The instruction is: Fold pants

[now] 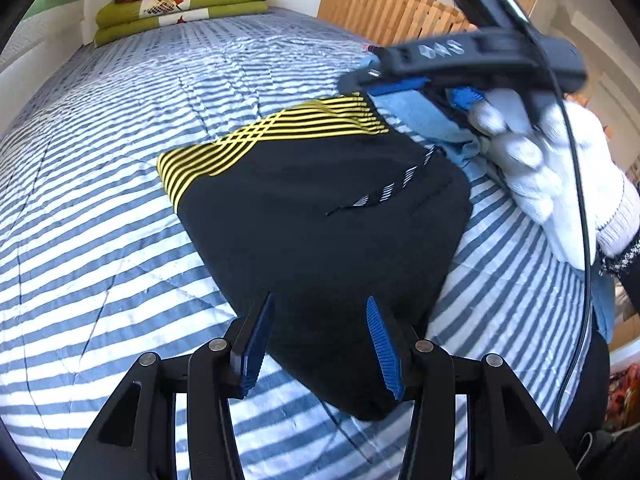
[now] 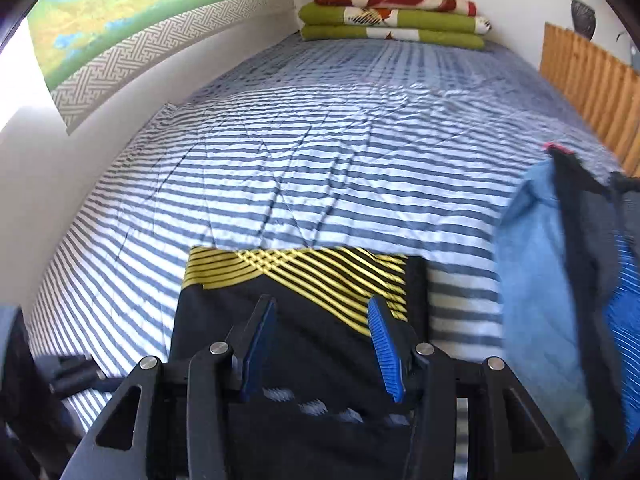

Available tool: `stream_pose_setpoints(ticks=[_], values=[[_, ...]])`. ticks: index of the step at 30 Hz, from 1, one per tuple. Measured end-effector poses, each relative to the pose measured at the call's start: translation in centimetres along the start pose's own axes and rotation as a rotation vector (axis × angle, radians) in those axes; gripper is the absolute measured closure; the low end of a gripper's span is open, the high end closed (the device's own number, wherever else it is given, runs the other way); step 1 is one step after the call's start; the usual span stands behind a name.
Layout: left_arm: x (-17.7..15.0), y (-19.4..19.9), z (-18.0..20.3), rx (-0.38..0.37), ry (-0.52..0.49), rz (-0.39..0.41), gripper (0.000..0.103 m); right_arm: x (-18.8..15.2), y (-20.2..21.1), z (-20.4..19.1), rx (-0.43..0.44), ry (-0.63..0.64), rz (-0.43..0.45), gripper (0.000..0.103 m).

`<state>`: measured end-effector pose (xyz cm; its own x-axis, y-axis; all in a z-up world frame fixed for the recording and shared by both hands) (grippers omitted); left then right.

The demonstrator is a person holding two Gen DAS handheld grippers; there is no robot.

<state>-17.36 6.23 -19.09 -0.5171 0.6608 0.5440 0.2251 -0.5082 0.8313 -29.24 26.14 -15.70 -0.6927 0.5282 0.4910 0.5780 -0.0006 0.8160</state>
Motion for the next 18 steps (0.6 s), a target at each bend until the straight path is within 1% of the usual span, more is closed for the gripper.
stream_pose_setpoints(ticks=[3,4,6,7,8,10,11,12,13,14,15,16,18], values=[[1.3,-1.1,-1.6,0.022,0.019,0.02,0.052,0.6,-3.5,2.0,-0.01,-0.084,-0.049,0.059],[2.1,-1.1,-2.7,0.035,0.047,0.038,0.052,0.5,-4.1,3.0,-0.009,-0.127,-0.053,0.059],[3.7,-1.3,-4.7,0.022,0.116,0.077,0.052,0.2,-4.7,4.4,0.041,-0.212,-0.067,0.059],[4.4,-1.8,-5.8,0.01,0.154,0.081,0.051,0.1,-4.6,4.8,0.07,-0.252,-0.068,0.059],[4.9,-2.4,-6.6,0.003,0.178,0.071,0.049,0.2,-4.5,5.1,0.1,-0.29,-0.064,0.059],[5.1,-4.0,-8.4,0.026,0.217,0.018,0.049,0.3,-3.6,5.1,0.139,-0.326,-0.063,0.059],[5.0,-4.5,-9.1,0.044,0.231,-0.007,0.049,0.4,-2.9,5.1,0.143,-0.321,-0.06,0.059],[4.9,-4.7,-10.1,0.084,0.246,-0.03,0.049,0.5,-2.0,5.1,0.135,-0.304,-0.051,0.059],[4.7,-4.4,-10.9,0.12,0.261,-0.032,0.049,0.7,-1.0,5.1,0.116,-0.273,-0.034,0.057],[4.4,-3.7,-11.4,0.137,0.278,-0.019,0.049,0.8,0.0,5.1,0.084,-0.231,-0.018,0.054],[4.1,-2.8,-11.8,0.134,0.301,0.002,0.047,0.7,0.6,5.3,0.053,-0.194,-0.012,0.046],[3.6,-1.9,-11.9,0.122,0.328,0.016,0.041,0.5,1.1,5.5,0.026,-0.152,-0.017,0.042],[2.2,-0.9,-11.6,0.094,0.367,0.01,0.032,-0.3,1.3,6.4,-0.002,-0.111,-0.059,0.041]])
Point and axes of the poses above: each gripper's, at about its wrist camera, not at the fingertips, and y roughly against the way its jaws point, z to its right, x to its top, the point moved 7 cm from there along -y, roughly the way its jaws point, and after that the axes turned 10 degrees about -y, right-handed, at the moved point
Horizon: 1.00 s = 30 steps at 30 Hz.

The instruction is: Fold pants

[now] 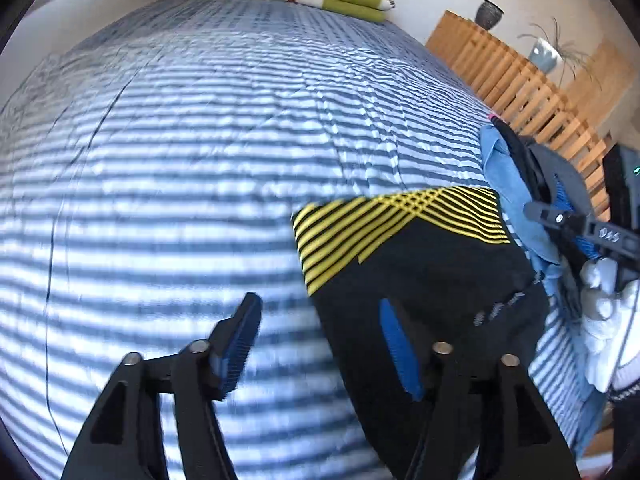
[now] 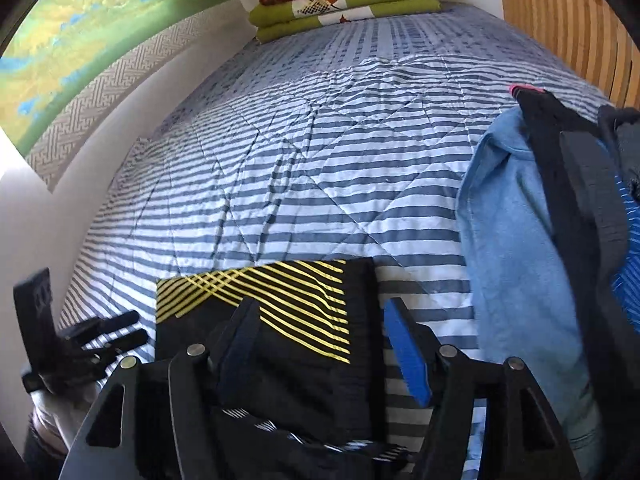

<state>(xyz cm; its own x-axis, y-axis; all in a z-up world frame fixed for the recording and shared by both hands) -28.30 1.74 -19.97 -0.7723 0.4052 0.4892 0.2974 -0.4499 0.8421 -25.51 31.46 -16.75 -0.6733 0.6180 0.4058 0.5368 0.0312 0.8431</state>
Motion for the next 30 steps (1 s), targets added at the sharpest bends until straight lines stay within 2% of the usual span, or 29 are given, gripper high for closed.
stream_pose_setpoints(ticks=[3,6,9,12,14,16,17,19,23,25,27,29,30], values=[[-2.7,0.0,0.9,-0.053,0.03,-0.063,0.032,-1.7,-1.0,2.3,0.0,-0.017,-0.103,0.041],[-4.6,-1.2,2.1,-0.079,0.05,-0.108,0.032,-3.1,-1.6,3.8,0.033,-0.052,-0.157,0.041],[-5.2,-1.6,3.1,-0.034,0.02,-0.091,0.032,-4.1,-1.9,3.9,0.093,-0.073,-0.191,0.041],[-4.7,-2.0,3.2,-0.04,0.044,-0.079,0.033,-4.5,-2.7,3.8,0.093,-0.058,-0.205,0.041],[-4.2,-2.2,2.9,-0.045,0.073,-0.074,0.04,-4.5,-3.3,3.5,0.101,-0.055,-0.202,0.041],[-3.5,-2.5,2.4,-0.045,0.106,-0.071,0.058,-4.3,-3.5,3.1,0.113,-0.051,-0.188,0.041],[-3.0,-2.8,2.1,-0.04,0.112,-0.066,0.062,-4.3,-3.6,2.9,0.114,-0.042,-0.186,0.042],[-2.3,-3.2,1.8,-0.044,0.139,-0.059,0.071,-4.2,-3.9,2.5,0.12,-0.036,-0.187,0.06],[-1.2,-3.3,1.1,-0.058,0.189,-0.035,0.073,-3.5,-4.0,2.4,0.168,-0.053,-0.2,0.061],[-0.7,-3.5,1.0,-0.075,0.2,-0.03,0.066,-2.8,-4.2,2.6,0.201,-0.076,-0.215,0.06],[0.1,-4.1,0.9,-0.06,0.188,-0.021,0.066,-2.6,-5.0,2.7,0.218,-0.093,-0.232,0.059],[0.7,-4.6,1.1,-0.031,0.158,-0.01,0.072,-2.5,-5.3,1.8,0.214,-0.059,-0.212,0.06],[0.9,-4.8,1.3,-0.018,0.146,-0.012,0.084,-2.7,-5.5,1.4,0.2,-0.04,-0.206,0.071]])
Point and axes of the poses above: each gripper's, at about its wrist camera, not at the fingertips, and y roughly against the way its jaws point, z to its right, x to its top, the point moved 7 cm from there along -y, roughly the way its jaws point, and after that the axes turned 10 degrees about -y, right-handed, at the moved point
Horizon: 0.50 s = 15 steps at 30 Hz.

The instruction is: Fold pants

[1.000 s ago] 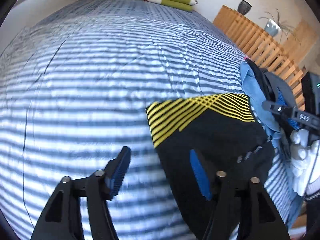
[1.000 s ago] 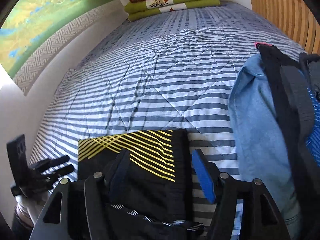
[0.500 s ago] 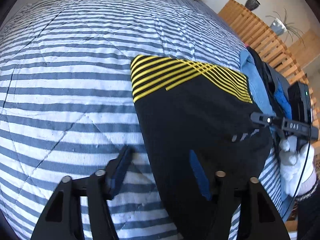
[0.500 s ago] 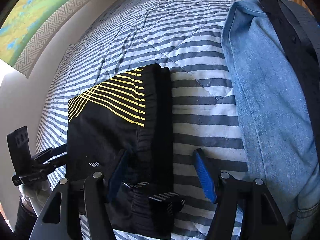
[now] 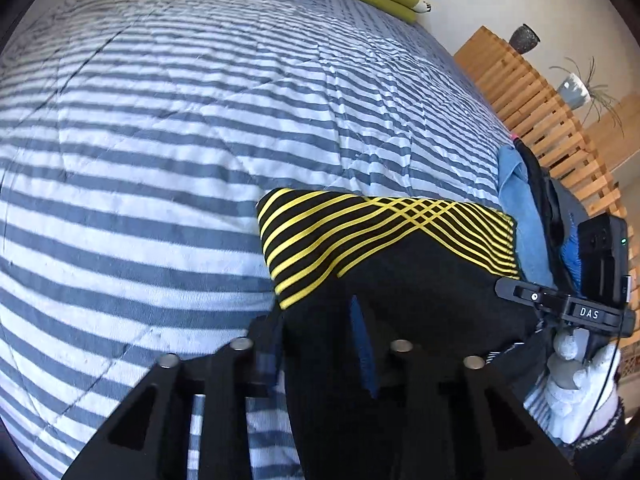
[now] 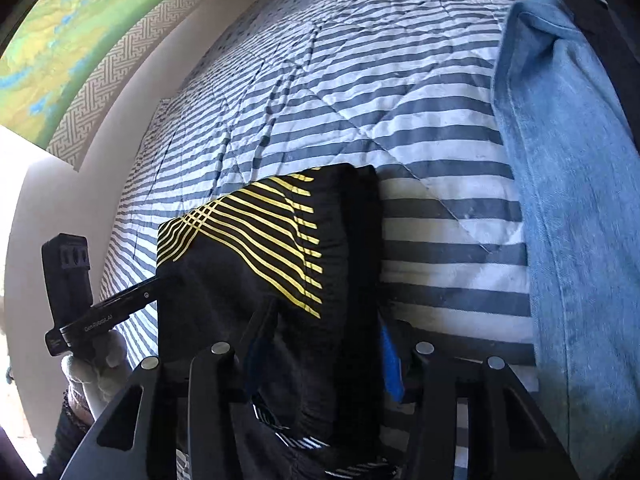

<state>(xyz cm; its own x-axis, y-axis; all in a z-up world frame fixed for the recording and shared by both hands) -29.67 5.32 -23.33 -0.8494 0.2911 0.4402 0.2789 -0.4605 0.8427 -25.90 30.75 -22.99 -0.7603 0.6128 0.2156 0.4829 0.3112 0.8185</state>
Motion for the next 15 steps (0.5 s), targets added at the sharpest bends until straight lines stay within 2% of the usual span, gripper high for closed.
stream_pose_setpoints(ticks=[1,4,6,10,13,15], values=[[0.1,-0.2,0.3,-0.002,-0.005,0.004,0.093,-0.2,-0.4,-0.2,-0.015,0.01,-0.001,0.085],[0.6,-0.1,0.8,0.012,-0.007,0.032,0.095,-0.5,0.2,-1.0,-0.028,0.02,0.047,0.09],[0.8,1.2,1.4,0.016,-0.039,0.065,0.095,-0.8,1.5,-1.7,-0.006,0.014,0.095,0.091],[1.2,6.6,2.1,-0.007,-0.068,0.161,0.095,-2.4,5.3,-4.9,0.059,0.013,0.193,0.091],[1.4,11.6,1.5,0.001,-0.075,0.233,0.099,-3.6,8.1,-9.3,0.086,0.07,0.258,0.091],[1.7,14.7,0.9,0.042,-0.087,0.286,0.099,-4.3,9.1,-12.9,0.09,0.113,0.295,0.091]])
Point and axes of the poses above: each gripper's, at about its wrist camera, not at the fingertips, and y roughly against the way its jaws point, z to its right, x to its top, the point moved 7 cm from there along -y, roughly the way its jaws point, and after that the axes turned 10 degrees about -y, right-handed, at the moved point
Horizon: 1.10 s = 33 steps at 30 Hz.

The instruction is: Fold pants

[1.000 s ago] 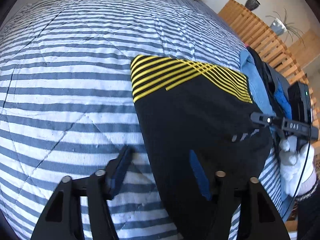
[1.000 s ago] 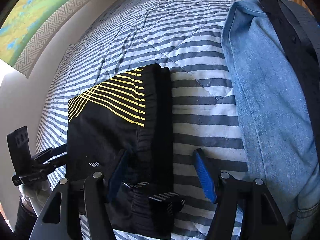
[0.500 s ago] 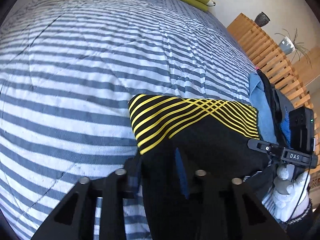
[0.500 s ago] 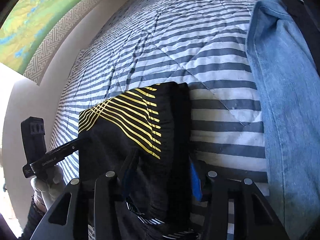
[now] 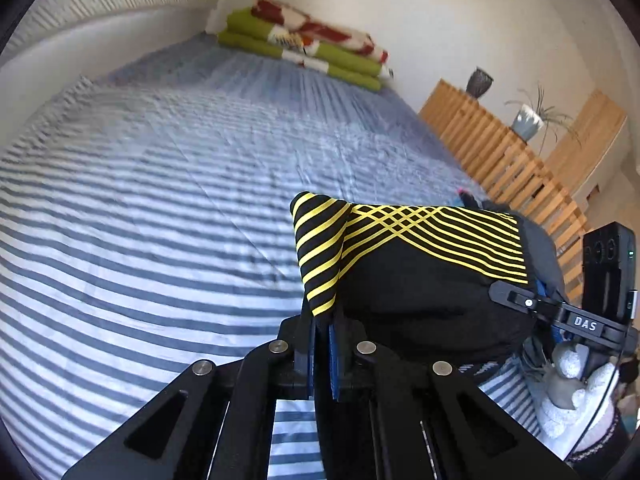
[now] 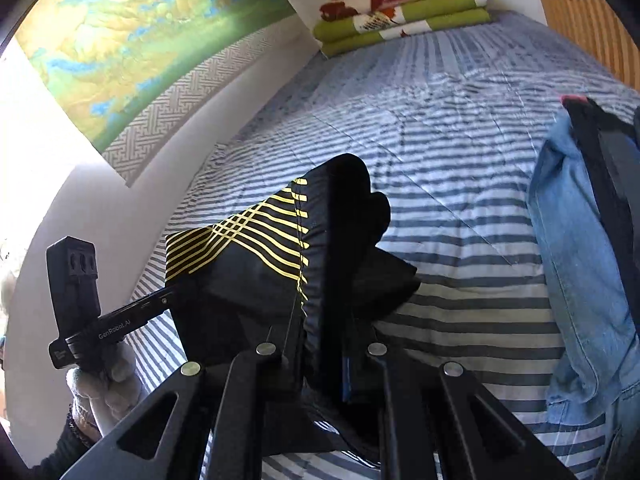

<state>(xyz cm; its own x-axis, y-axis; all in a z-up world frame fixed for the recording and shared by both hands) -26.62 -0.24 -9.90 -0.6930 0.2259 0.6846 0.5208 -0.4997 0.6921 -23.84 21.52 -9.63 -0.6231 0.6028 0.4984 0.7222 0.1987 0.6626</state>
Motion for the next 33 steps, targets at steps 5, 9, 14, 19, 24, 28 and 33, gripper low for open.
stream_pose_setpoints(ticks=[5,9,14,19,24,28,33], values=[[1.0,9.1,-5.1,0.086,-0.013,0.118,0.099,-0.6,0.2,-10.9,0.047,0.144,0.082,0.091],[0.8,16.0,-11.0,0.153,0.017,0.195,0.099,-2.0,-2.0,-19.7,0.109,0.222,0.121,0.091],[0.6,22.5,-20.2,0.286,0.013,0.223,0.099,-4.6,-8.5,-29.1,0.199,0.258,0.103,0.092],[3.0,22.7,-30.5,0.357,0.025,0.2,0.099,-4.1,-17.0,-33.7,0.25,0.194,0.071,0.092],[7.3,15.8,-41.7,0.403,-0.003,0.141,0.098,-0.7,-28.0,-34.5,0.234,0.117,0.058,0.091],[6.5,8.3,-53.4,0.529,0.164,-0.067,0.089,2.0,-39.9,-32.8,0.059,0.057,-0.113,0.076],[3.0,9.8,-56.3,0.57,0.2,-0.075,0.065,1.0,-41.8,-31.6,0.085,0.009,-0.2,0.07]])
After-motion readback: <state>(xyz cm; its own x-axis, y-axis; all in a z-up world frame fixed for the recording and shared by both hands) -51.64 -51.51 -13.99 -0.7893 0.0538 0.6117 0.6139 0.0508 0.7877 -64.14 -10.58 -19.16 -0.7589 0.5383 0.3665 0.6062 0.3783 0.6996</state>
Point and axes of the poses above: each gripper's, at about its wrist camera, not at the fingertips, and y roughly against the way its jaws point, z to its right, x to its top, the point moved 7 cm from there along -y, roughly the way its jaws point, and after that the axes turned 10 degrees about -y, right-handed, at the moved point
